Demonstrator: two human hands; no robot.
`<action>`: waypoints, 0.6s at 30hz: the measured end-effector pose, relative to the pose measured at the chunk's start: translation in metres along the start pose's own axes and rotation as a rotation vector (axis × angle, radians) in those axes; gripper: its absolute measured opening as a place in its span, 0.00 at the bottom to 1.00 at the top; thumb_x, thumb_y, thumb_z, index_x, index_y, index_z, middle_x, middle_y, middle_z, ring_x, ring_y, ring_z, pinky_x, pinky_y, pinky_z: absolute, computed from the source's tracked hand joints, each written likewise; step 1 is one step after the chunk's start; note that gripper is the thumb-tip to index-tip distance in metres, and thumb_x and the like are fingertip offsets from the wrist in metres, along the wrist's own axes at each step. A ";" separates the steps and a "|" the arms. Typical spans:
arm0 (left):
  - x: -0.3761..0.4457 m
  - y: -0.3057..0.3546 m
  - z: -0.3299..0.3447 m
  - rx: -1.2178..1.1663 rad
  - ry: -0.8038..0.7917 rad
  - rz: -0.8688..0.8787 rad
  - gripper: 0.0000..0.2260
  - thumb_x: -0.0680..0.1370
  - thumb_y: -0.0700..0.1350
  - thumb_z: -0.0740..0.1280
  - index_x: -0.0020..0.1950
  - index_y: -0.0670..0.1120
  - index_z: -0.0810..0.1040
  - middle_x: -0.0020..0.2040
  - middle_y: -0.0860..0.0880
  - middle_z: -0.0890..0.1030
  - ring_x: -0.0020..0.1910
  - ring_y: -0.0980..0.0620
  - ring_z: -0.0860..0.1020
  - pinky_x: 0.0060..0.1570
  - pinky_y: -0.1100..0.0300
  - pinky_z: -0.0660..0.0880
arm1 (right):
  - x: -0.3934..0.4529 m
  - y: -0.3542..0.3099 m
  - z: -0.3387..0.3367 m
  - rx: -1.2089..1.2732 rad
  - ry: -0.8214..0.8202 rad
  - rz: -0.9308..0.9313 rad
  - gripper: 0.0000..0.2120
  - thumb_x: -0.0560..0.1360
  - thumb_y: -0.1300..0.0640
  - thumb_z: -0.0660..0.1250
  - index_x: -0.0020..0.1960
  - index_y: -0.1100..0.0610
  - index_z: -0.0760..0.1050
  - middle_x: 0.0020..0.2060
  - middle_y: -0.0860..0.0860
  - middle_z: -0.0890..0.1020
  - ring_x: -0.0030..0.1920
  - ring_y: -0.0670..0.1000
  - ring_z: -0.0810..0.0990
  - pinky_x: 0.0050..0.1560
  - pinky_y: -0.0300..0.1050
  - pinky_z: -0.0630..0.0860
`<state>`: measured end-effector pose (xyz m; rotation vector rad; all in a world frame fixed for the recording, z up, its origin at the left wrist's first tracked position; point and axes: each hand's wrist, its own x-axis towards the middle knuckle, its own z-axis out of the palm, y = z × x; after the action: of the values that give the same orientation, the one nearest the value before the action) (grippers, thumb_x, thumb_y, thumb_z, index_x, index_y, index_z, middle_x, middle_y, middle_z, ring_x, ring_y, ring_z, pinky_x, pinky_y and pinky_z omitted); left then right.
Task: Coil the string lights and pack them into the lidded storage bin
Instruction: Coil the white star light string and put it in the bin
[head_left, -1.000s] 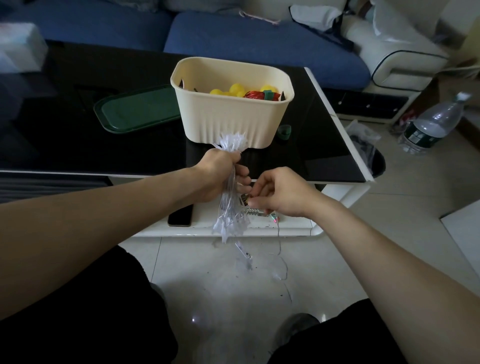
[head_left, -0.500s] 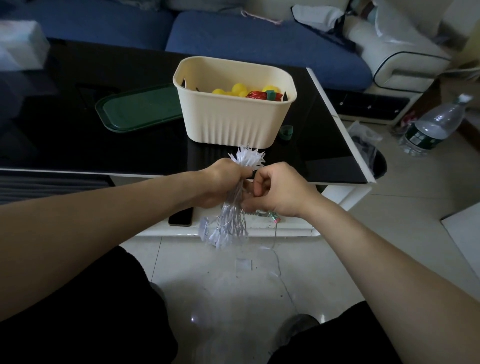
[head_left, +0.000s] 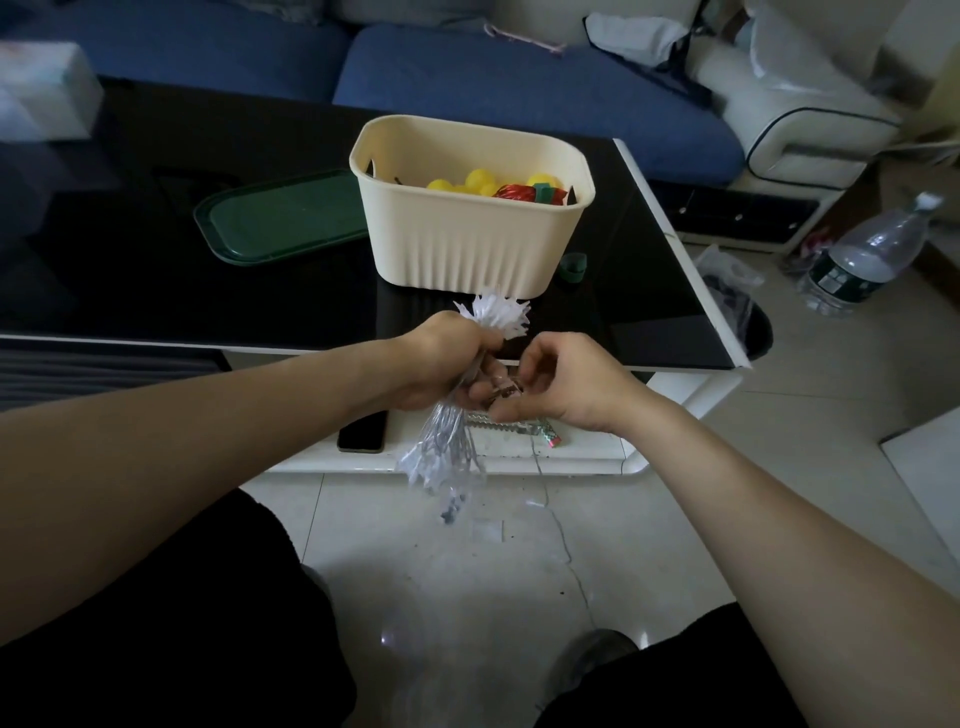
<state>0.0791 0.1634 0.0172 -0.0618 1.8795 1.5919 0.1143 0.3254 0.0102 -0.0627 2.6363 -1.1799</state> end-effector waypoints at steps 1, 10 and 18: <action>0.000 0.002 -0.001 -0.043 0.009 0.012 0.15 0.85 0.43 0.55 0.41 0.39 0.71 0.28 0.45 0.74 0.19 0.52 0.68 0.26 0.62 0.65 | 0.002 0.004 0.002 -0.042 -0.011 0.041 0.21 0.62 0.48 0.84 0.44 0.54 0.75 0.38 0.49 0.80 0.39 0.48 0.78 0.42 0.47 0.76; 0.003 0.006 -0.009 -0.326 0.141 0.137 0.09 0.84 0.41 0.56 0.44 0.43 0.68 0.30 0.46 0.69 0.21 0.51 0.67 0.24 0.62 0.60 | -0.002 0.018 -0.010 0.104 -0.250 0.322 0.17 0.80 0.46 0.67 0.51 0.61 0.82 0.44 0.53 0.88 0.48 0.53 0.87 0.62 0.56 0.78; 0.011 -0.003 -0.007 -0.161 0.115 0.046 0.08 0.84 0.41 0.58 0.46 0.42 0.69 0.34 0.46 0.71 0.25 0.50 0.70 0.23 0.61 0.66 | 0.000 0.021 -0.011 0.312 0.056 0.257 0.10 0.78 0.55 0.72 0.48 0.63 0.83 0.37 0.56 0.87 0.35 0.51 0.85 0.46 0.50 0.83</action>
<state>0.0689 0.1609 0.0092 -0.1853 1.8472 1.8027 0.1131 0.3473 0.0013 0.3592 2.3808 -1.4952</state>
